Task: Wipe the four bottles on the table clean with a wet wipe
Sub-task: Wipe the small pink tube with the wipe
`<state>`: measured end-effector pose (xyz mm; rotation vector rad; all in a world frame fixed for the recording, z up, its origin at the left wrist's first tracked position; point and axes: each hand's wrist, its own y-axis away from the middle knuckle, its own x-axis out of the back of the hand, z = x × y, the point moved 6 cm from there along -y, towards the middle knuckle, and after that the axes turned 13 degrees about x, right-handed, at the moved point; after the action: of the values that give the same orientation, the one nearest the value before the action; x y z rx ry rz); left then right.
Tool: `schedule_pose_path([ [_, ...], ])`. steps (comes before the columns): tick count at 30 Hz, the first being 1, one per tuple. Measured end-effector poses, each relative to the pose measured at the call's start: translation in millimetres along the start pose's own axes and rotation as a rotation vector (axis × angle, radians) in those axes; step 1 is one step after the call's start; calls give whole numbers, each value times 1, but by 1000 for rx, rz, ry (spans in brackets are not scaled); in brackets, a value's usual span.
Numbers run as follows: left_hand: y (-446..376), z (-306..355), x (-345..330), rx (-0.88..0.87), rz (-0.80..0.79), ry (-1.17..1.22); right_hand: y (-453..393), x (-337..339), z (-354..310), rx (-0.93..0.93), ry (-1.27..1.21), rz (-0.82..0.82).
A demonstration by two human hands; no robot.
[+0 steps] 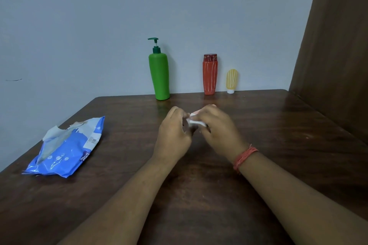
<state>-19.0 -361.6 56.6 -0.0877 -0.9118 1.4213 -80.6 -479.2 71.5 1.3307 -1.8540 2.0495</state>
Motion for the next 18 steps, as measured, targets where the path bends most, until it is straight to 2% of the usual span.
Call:
schedule_pose_path([
  [2, 0, 0, 0, -2, 2, -1, -3, 0, 0, 52, 62, -24],
  [6, 1, 3, -3, 78, -5, 19, -1, 19, 20, -77, 200, 124],
  [11, 0, -9, -2, 303, -27, 180, -3, 9, 10, 92, 92, -5],
  [15, 4, -11, -5, 393, -76, 273, -1, 22, 22, -29, 130, 99],
  [18, 5, -14, -6, 465, -102, 400, -1, 15, 9, 26, -2, 51],
])
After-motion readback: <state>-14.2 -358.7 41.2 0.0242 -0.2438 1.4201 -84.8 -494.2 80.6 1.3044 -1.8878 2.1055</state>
